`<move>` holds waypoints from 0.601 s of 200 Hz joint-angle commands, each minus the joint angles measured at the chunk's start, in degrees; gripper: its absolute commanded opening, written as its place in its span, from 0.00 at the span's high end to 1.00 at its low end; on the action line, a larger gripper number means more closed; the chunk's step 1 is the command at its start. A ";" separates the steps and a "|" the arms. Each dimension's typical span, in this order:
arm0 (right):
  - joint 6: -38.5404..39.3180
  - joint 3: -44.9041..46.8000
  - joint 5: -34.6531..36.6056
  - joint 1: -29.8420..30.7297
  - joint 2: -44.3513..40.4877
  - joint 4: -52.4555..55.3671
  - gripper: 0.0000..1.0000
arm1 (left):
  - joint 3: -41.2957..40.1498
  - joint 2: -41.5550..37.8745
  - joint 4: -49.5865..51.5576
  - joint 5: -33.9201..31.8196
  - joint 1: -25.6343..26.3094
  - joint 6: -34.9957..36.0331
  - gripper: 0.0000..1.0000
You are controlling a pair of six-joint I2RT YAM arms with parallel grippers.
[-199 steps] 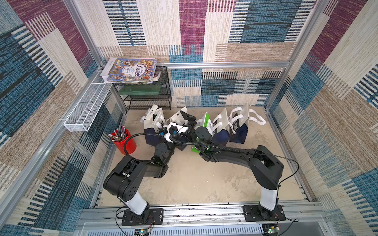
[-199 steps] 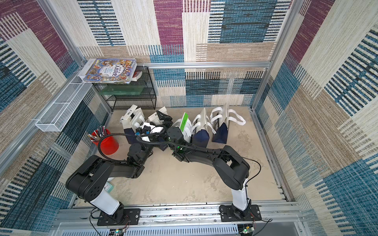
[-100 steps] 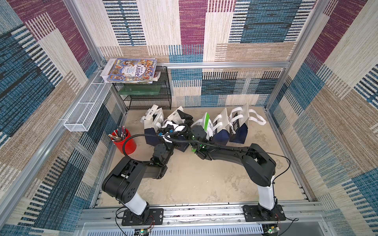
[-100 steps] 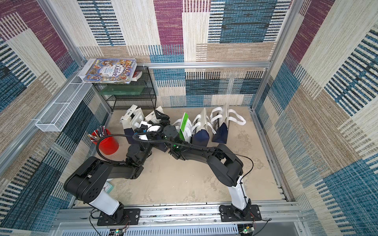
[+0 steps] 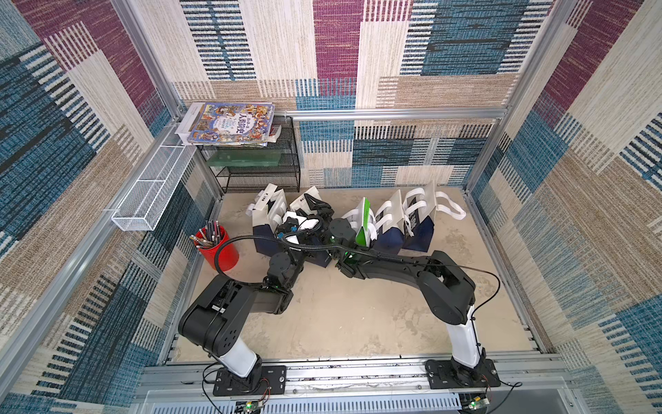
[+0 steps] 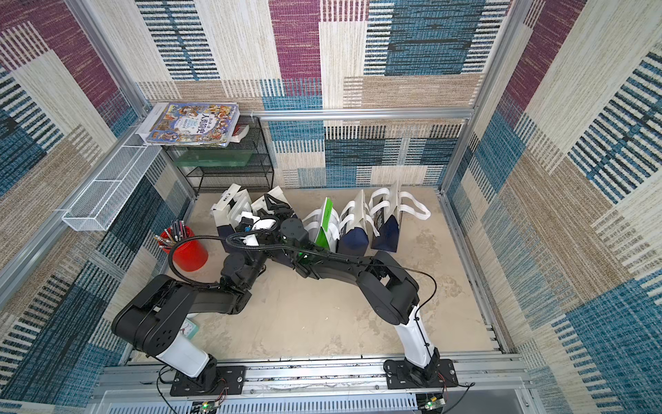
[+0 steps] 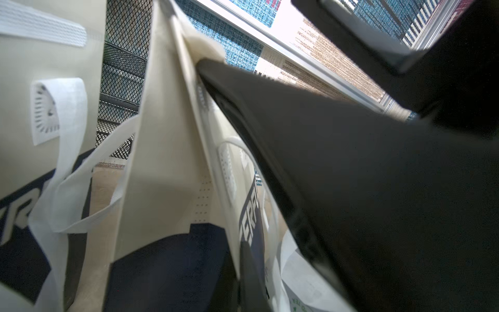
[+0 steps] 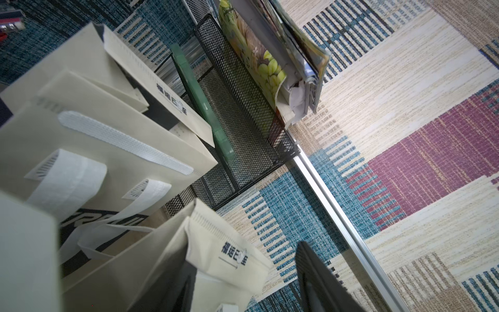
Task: Open the takeout bag
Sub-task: Open the takeout bag at the center of the board.
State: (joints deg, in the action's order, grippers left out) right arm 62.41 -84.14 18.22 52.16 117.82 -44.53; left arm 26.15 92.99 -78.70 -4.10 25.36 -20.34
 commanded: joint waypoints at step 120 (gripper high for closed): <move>3.59 -6.70 -2.63 -0.66 -4.48 21.43 1.00 | 0.24 -6.86 10.78 -0.20 0.09 8.11 1.00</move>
State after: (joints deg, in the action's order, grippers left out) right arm 64.45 -89.89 16.84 51.66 115.39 -28.80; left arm 26.22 86.54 -70.85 -3.18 25.39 -16.10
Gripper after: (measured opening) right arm 0.067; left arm 0.054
